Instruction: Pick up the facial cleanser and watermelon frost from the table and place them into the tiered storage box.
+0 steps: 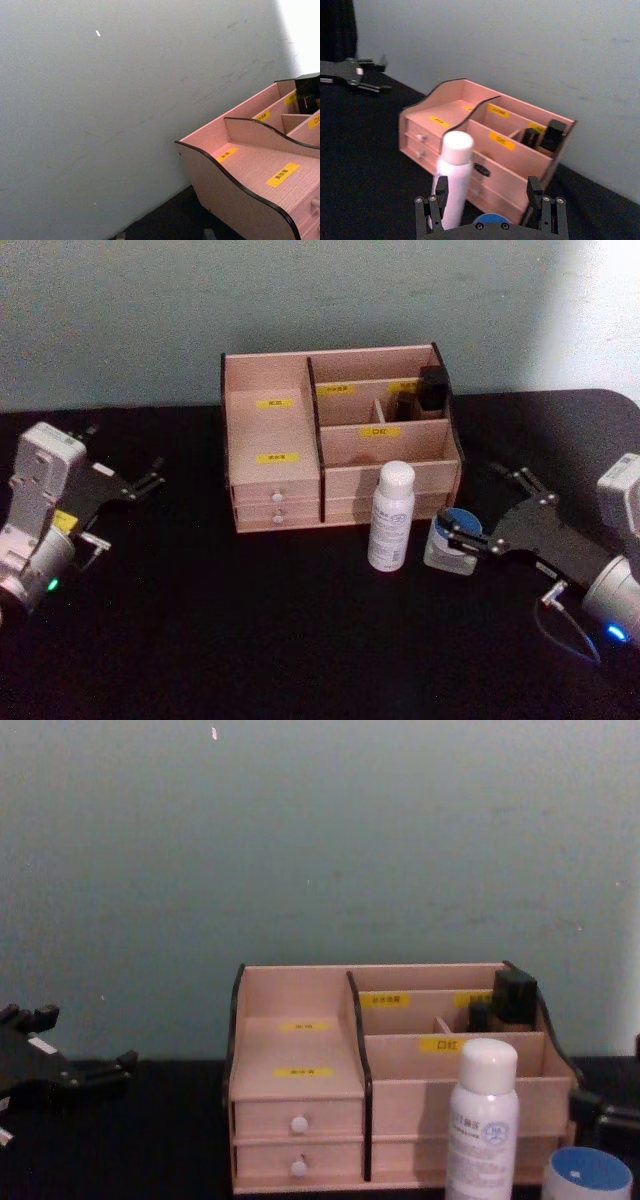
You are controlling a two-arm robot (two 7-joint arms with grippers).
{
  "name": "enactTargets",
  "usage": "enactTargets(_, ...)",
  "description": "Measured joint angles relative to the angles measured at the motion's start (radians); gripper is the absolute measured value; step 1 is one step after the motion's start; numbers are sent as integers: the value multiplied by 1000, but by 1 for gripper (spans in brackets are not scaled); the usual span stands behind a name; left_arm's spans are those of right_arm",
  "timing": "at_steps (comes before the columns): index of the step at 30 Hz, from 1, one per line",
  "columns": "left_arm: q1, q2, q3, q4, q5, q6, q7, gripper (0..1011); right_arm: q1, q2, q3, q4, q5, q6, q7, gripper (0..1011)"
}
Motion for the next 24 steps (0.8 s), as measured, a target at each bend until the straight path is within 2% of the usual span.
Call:
enactTargets(11,0,0,0,0,0,0,0,1001,31,-48,-26,40,13,51,82,1002)
enactTargets(24,0,0,0,0,0,0,0,1001,87,-114,-42,118,-9,91,125,1002)
